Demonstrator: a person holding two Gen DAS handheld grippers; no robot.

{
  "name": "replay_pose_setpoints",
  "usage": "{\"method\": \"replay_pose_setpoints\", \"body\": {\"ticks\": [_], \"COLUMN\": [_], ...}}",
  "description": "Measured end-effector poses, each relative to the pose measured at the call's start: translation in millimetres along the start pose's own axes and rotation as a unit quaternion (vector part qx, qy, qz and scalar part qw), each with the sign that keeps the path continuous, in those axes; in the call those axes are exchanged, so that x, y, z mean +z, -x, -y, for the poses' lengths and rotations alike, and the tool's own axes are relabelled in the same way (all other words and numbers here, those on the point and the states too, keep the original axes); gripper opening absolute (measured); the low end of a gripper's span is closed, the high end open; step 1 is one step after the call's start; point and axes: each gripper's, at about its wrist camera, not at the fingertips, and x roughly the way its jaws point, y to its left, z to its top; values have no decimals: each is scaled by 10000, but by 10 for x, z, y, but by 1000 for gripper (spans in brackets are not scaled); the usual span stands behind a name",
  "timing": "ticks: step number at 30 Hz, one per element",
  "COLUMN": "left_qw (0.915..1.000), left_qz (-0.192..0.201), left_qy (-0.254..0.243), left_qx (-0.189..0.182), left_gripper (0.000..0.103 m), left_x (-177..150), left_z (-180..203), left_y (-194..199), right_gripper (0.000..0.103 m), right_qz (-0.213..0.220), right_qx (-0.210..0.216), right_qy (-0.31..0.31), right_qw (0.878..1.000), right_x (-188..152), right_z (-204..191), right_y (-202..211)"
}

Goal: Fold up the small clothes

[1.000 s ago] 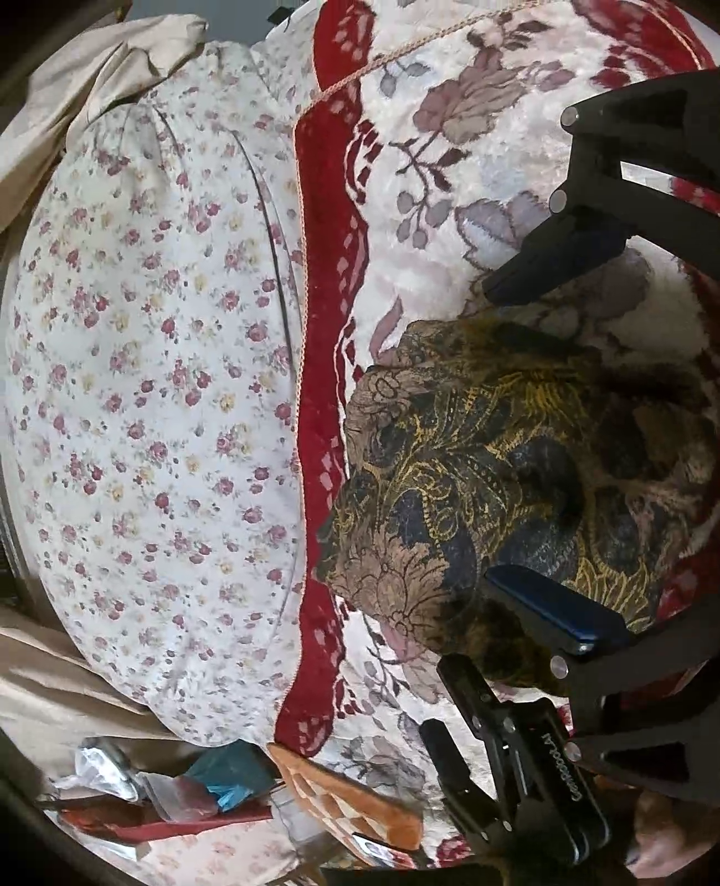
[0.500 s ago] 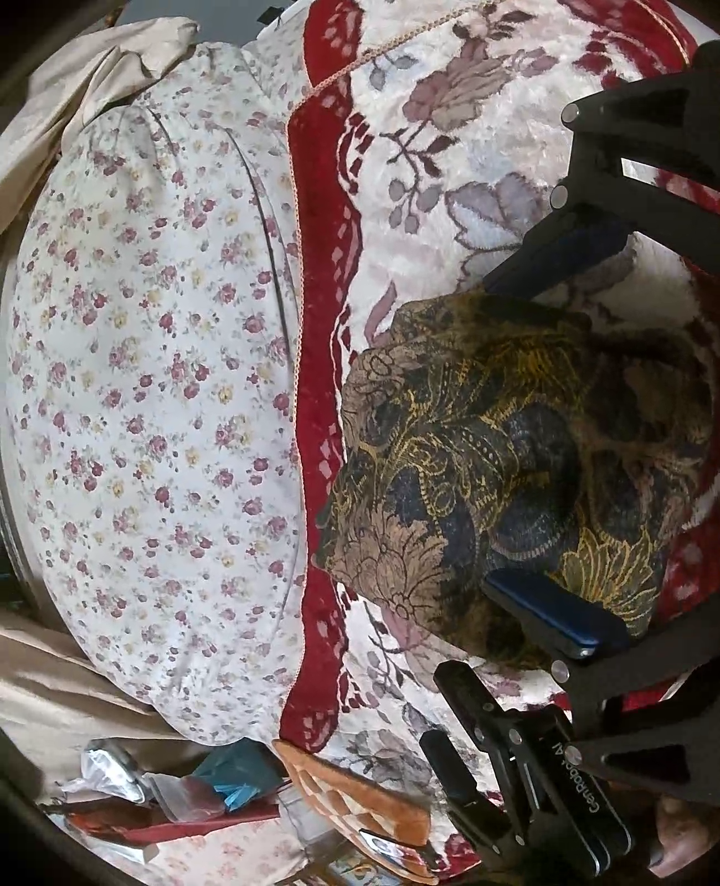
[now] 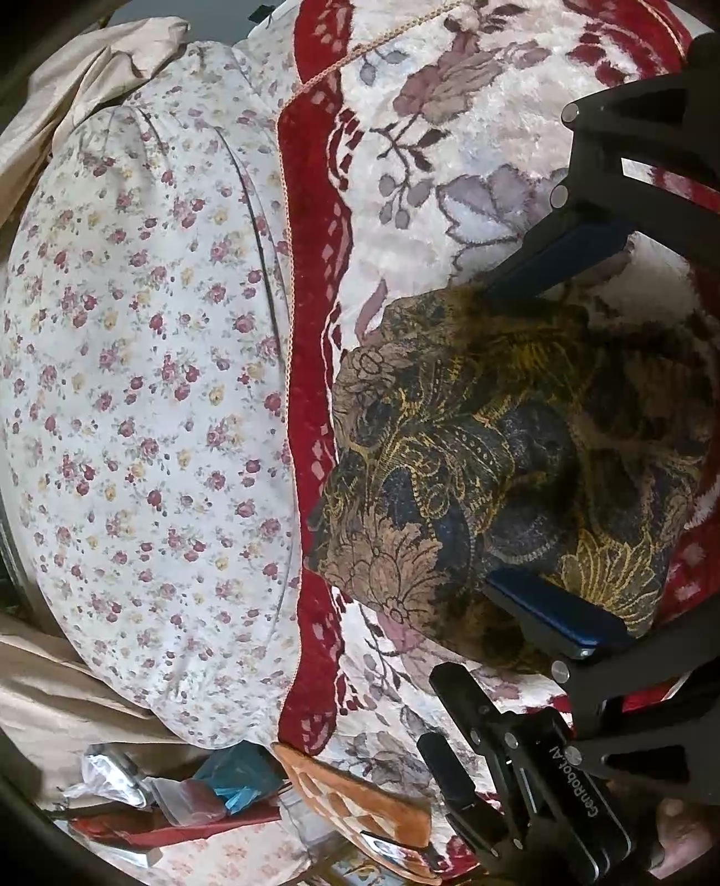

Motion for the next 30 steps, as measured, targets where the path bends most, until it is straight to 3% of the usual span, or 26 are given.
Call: {"method": "replay_pose_setpoints", "body": {"ticks": [30], "left_qw": [9999], "left_qz": [-96], "left_qy": [72], "left_qx": [-19], "left_gripper": [78], "left_x": [-9], "left_z": [2], "left_y": [-88], "right_gripper": [96], "right_qz": [-58], "right_qx": [9], "right_qy": [0], "right_qw": [10000], "right_x": [27], "right_z": [10], "right_y": [-57]}}
